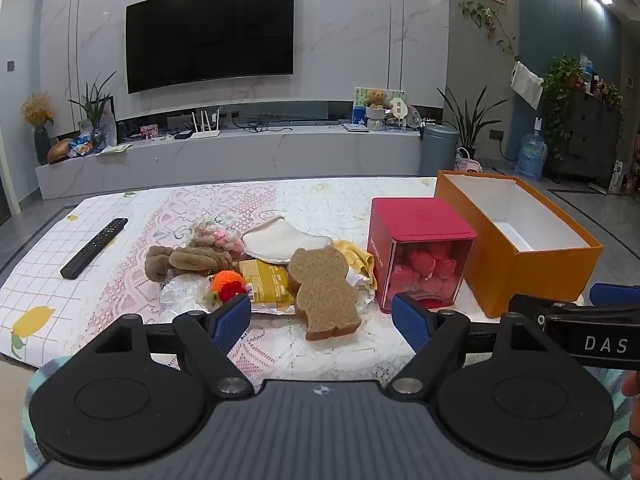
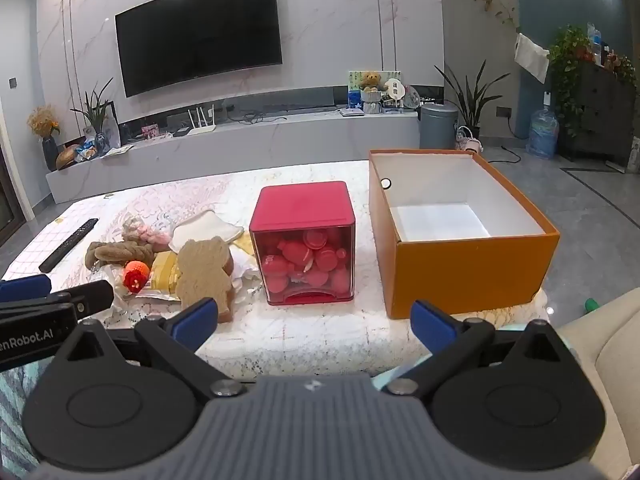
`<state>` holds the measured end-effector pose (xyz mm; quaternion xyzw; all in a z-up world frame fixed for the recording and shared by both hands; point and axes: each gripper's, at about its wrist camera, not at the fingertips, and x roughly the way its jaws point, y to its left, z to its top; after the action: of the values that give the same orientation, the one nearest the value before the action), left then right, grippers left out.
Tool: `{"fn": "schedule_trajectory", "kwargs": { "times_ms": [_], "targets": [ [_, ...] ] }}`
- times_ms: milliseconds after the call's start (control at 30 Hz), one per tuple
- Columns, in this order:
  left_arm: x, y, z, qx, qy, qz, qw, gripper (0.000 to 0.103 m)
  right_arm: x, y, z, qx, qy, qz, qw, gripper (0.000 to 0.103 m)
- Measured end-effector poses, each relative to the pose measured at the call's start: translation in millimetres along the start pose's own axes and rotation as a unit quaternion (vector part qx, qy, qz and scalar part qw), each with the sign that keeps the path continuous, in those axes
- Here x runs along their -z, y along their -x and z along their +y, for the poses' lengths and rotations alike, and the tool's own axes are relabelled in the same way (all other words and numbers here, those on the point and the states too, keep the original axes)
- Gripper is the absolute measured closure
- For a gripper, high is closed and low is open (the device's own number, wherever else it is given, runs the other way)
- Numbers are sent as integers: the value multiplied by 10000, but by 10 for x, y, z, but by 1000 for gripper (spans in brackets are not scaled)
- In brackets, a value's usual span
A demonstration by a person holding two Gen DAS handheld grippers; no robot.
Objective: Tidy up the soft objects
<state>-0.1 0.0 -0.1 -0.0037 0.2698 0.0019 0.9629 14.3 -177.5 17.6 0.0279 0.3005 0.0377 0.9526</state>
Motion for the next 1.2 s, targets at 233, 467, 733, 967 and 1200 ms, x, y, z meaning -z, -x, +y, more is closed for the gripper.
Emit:
{"fn": "schedule_trajectory", "kwargs": {
  "times_ms": [233,467,733,967,1200],
  "targets": [
    [0,2,8,-4,-16,14,10000,9,-11,2,0,-41,-49,49,10000,3],
    [20,-13,4,-19,-30,33,10000,9,38,-80,22,-44,-38,73,10000,3],
    [0,-5,31,-45,-6,45,10000,9,15,-18,2,-69,-19,102,9999,3],
    [-4,-8,41,-56,0,64,10000,9,20,-28,16,-86,-6,142,9999,3],
    [-5,-11,44,-65,6,67,10000,9,19,-46,16,-89,3,167,9998,3]
  ]
}}
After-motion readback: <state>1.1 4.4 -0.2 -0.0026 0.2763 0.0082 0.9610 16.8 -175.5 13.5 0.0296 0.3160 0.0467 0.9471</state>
